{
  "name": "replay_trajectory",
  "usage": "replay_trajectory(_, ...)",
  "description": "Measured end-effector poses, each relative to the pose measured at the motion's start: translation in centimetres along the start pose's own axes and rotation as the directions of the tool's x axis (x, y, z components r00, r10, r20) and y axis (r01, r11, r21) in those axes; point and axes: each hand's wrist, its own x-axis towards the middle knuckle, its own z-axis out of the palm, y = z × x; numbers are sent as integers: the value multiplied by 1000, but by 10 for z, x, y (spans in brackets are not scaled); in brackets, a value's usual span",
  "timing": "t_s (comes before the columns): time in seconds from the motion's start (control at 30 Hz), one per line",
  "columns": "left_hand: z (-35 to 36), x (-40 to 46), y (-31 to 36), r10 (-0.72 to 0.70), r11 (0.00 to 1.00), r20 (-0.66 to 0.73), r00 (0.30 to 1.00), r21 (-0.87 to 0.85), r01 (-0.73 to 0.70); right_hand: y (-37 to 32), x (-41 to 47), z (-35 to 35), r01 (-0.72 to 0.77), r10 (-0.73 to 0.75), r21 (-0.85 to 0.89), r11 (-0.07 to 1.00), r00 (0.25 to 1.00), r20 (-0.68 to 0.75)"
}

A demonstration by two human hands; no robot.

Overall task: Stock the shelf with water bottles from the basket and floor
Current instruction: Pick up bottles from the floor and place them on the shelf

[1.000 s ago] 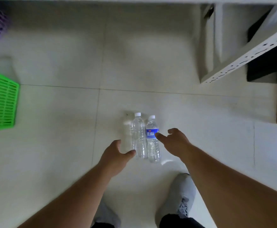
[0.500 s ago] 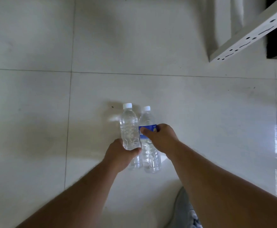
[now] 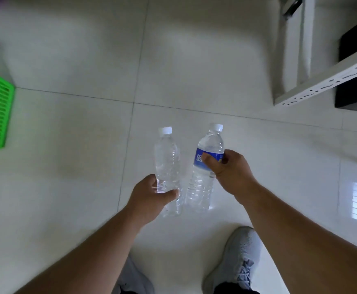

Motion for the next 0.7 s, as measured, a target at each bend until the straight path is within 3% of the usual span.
replay_trajectory(0.2, -109, -138, 84, 122, 984, -66, 990, -126, -129, -172, -114, -57, 246, -239, -59, 968, 966, 99)
replay_trajectory(0.43, -260, -338, 192, 306, 927, -222, 926, -152, -343, -379, -296, -124, 449, -444, -97, 888, 893, 72)
replay_trajectory(0.7, -372, -540, 240, 450, 847, -348, 822, -125, -517, -532, -489, -171, 696, -691, -51, 716, 717, 93)
